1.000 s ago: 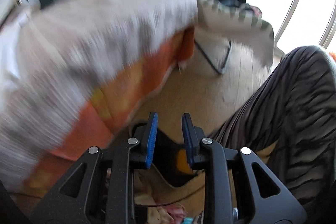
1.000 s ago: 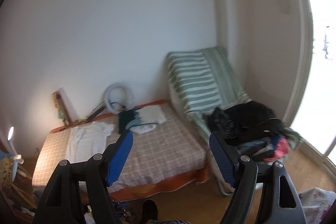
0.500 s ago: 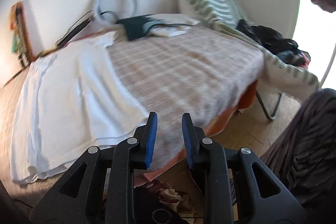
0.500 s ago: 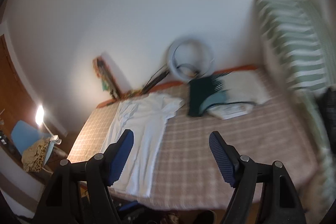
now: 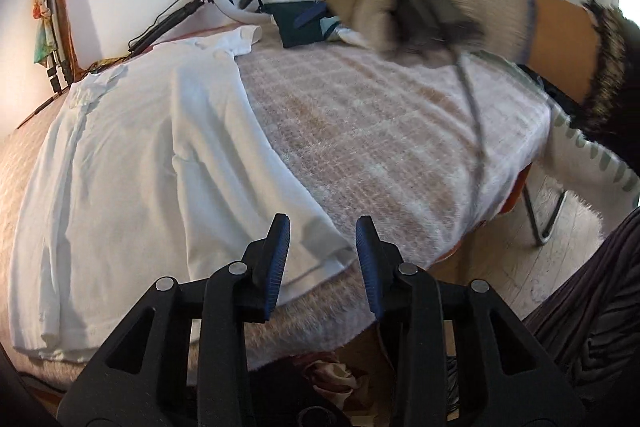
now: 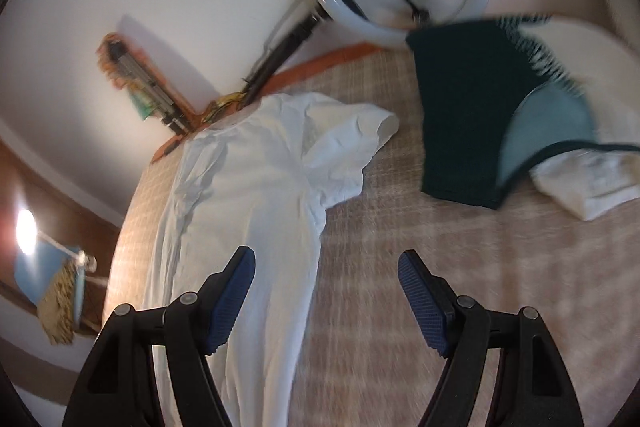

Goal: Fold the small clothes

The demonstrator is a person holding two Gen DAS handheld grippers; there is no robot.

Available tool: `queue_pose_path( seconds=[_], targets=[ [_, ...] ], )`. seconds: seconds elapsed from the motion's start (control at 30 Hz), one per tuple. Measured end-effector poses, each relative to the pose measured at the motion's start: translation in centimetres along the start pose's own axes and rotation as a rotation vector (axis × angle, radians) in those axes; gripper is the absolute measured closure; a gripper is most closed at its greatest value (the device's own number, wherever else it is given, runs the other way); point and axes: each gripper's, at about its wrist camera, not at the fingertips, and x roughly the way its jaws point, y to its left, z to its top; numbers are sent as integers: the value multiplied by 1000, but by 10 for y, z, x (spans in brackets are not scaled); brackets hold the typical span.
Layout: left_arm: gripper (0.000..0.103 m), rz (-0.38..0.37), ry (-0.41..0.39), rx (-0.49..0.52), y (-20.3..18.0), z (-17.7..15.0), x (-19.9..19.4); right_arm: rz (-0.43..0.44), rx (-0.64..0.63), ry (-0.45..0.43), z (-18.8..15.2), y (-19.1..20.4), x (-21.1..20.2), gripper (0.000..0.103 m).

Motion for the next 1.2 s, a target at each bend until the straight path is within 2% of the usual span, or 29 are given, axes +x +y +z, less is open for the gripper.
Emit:
queue_pose_path(
  seconds=[0.1, 0.23, 0.27, 0.33, 0.43, 0.5, 0.53, 0.57, 0.6, 0.63, 0.67, 0.73, 0.8, 0.97, 1.03, 1.2],
  targets=[
    [68, -2, 22, -16, 5, 0, 9, 28, 65, 9, 12, -8, 26, 26],
    [69, 21, 16, 15, 4, 0, 15, -4, 54, 12, 25, -11, 52, 26],
    [72, 23, 12, 24, 2, 0, 16, -3, 61, 12, 28, -13, 58, 26],
    [94, 9, 7, 20, 3, 2, 18, -1, 87, 4, 32, -20, 70, 26],
    [99, -22, 18, -24, 10, 10, 21, -8, 69, -36, 38, -18, 77, 27],
    [99, -71, 30, -92, 18, 14, 20, -25, 33, -46, 41, -14, 81, 44],
    [100, -90, 29, -115, 20, 17, 17, -20, 17, -39, 43, -12, 84, 68],
    [100, -117, 20, -144, 22, 20, 12, -12, -1, -22, 44, -10, 89, 83],
    [100, -130, 9, -155, 23, 23, 8, -12, -8, -18, 45, -10, 92, 88],
    [100, -137, -7, -158, 23, 26, 2, -14, -13, -20, 46, -9, 93, 98],
    [100, -145, -21, -165, 24, 28, -2, -15, -9, -28, 48, -9, 92, 102],
    [100, -164, -31, -191, 27, 29, -6, 15, 1, -59, 52, -7, 82, 103],
    [100, -158, -19, -188, 28, 26, -1, 4, -29, -111, 59, 2, 71, 103],
    [100, -179, 24, -223, 36, 23, 14, -102, -51, -79, 57, 5, 87, 103],
    [100, -190, 15, -233, 38, 23, 12, -107, -40, -75, 57, 3, 89, 103],
    [100, -192, -11, -259, 46, 23, 1, -123, -52, -128, 69, 21, 74, 103]
  ],
)
